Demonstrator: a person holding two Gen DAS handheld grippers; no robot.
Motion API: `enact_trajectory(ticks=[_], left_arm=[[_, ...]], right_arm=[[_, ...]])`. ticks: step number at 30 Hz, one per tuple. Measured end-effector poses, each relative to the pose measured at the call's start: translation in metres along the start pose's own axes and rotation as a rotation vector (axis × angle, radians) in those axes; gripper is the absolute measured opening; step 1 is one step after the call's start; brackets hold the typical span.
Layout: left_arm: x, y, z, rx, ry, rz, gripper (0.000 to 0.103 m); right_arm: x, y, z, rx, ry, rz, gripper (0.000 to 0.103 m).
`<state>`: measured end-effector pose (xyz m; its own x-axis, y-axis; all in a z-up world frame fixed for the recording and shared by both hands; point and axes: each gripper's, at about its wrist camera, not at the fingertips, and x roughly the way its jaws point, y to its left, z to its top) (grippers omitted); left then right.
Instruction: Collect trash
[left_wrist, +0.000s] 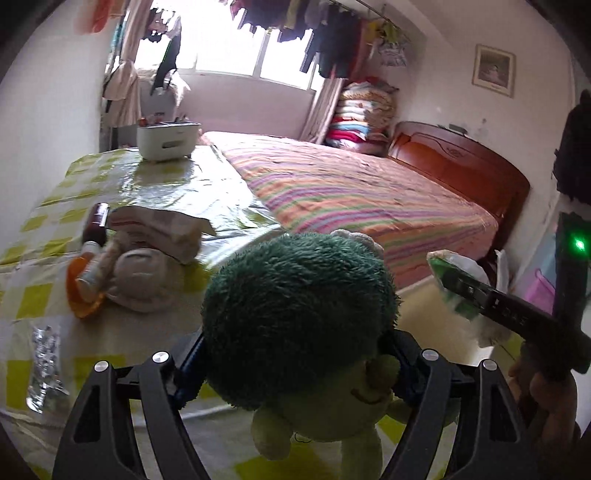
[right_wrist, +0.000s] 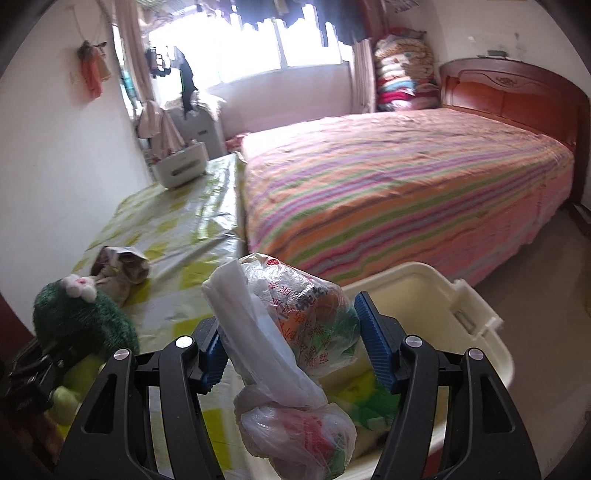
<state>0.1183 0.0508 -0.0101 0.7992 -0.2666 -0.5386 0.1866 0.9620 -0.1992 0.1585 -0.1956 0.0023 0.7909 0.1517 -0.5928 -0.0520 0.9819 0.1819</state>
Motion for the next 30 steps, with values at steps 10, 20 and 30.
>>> enact_trajectory(ticks=[10,20,30], left_arm=[[0.010,-0.042,-0.005,0.076,0.022,-0.050,0.077],[0.019,-0.063,-0.003,0.111,0.034,-0.076,0.077],[0.032,-0.089,0.000,0.155,0.050,-0.103,0.077]], right_arm=[[0.007,-0.029,-0.004,0.051,0.035,-0.077,0.064],[0.001,-0.034,0.000,0.069,0.017,-0.075,0.075],[-0.027,-0.075,0.007,0.194,-0.087,-0.112,0.077]])
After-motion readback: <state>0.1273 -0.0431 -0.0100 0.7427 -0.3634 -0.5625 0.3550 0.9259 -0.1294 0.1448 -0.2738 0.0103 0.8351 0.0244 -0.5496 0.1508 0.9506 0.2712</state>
